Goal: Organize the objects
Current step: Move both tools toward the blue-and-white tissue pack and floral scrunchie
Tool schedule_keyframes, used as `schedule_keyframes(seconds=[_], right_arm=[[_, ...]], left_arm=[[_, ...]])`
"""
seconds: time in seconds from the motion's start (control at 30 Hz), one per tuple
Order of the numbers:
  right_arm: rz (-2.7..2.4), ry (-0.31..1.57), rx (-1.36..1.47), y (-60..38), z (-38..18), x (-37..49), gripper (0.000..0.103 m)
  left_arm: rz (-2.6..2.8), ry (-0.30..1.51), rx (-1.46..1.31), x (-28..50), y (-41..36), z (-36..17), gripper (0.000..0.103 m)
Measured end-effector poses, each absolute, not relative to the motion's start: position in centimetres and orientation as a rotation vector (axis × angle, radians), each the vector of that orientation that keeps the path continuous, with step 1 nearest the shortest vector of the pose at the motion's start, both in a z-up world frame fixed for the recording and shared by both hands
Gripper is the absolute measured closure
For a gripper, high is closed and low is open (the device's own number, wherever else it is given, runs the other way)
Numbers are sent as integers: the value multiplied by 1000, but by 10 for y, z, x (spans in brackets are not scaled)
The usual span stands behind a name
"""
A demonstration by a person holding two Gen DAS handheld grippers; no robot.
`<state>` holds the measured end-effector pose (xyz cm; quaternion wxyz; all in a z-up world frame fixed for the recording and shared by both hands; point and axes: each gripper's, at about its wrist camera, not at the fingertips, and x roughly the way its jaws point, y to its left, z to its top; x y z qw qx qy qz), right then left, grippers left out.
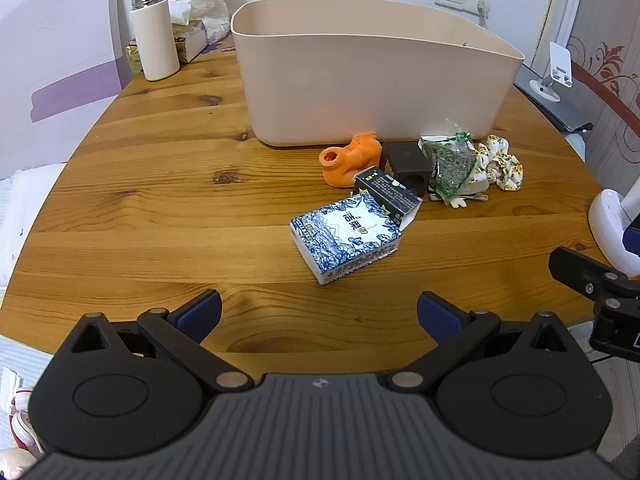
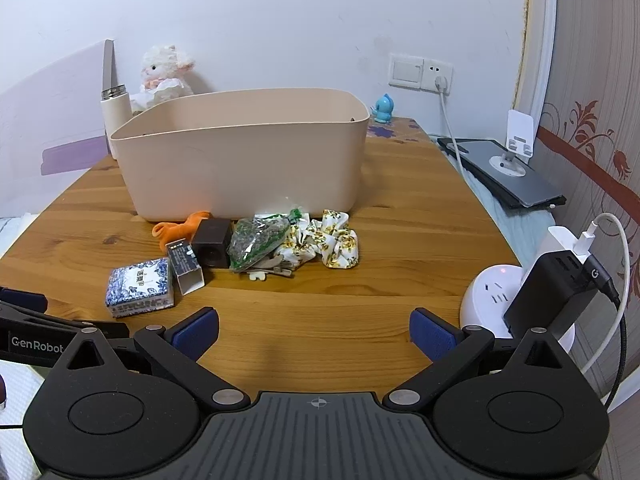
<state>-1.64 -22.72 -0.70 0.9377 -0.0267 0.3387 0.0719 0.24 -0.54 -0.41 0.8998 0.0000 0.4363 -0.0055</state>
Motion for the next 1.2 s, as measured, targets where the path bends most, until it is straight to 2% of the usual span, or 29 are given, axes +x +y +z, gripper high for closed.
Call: schedule_keyframes(seconds=[1.2], right_arm=[[128,724,-77,-233,-23,17,0]], left_arm=[[32,938,-3,39,-2,-24,0]])
